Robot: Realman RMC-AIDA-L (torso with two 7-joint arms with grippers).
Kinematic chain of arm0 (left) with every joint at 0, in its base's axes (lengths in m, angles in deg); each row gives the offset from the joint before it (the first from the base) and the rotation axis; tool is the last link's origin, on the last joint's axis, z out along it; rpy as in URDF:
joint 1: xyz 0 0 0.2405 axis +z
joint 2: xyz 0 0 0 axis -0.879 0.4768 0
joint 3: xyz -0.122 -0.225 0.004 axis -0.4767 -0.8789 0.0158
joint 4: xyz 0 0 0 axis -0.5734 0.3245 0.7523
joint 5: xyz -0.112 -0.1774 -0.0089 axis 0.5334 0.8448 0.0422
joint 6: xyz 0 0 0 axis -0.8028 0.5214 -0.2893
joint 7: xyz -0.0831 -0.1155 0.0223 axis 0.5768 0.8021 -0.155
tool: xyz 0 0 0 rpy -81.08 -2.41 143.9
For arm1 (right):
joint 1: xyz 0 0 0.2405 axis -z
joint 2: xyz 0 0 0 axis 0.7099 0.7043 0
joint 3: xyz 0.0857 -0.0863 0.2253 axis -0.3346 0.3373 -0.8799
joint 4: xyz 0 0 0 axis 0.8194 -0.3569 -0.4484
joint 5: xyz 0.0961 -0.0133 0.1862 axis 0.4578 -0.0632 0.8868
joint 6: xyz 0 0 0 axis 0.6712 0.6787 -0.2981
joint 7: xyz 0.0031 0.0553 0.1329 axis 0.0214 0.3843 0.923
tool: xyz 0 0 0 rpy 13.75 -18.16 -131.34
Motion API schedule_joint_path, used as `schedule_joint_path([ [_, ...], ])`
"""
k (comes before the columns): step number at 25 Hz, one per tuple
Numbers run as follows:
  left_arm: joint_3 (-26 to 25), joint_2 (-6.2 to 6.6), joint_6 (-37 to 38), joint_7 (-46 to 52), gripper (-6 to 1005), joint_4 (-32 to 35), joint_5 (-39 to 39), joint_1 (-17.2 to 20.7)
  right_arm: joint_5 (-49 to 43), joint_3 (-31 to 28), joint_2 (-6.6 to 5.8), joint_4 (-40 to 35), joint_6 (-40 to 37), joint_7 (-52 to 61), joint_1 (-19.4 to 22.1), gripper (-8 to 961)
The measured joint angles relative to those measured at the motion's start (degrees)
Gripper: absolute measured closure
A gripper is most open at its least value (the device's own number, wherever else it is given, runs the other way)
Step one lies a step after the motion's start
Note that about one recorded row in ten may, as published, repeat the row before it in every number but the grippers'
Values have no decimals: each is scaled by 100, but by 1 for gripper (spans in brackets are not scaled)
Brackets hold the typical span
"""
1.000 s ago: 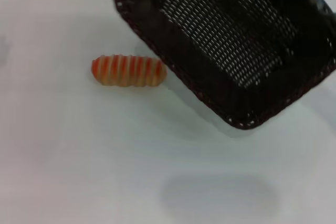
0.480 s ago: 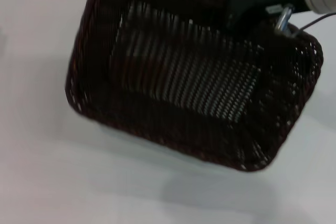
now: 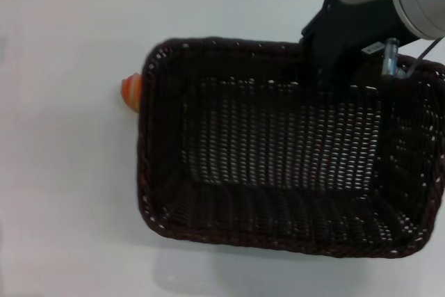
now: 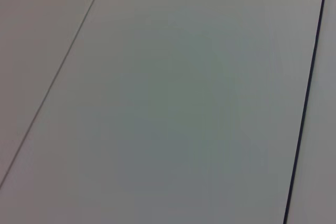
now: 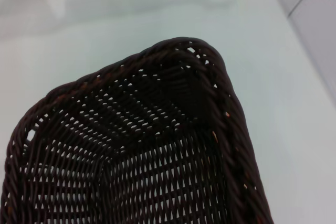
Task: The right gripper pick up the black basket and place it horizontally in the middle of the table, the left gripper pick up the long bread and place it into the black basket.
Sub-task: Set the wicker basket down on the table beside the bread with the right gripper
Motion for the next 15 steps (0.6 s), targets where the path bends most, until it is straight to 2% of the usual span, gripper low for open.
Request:
schedule_joint_path([
  [2,0,-6,0,0,140,10,0,-19,-10,80,-64,292,26,0,-140,812],
  [6,-3,-13,0,-1,139,52,0,-71,-15,172,-83,820,40,-89,-366,812],
  [13,-3,-23,-6,-1,139,68,-1,-81,-168,339,-26,1348,13,-153,-628,816],
  [15,-3,-24,-7,-1,139,75,-2,-81,-324,343,25,1395,-22,-153,-659,818],
])
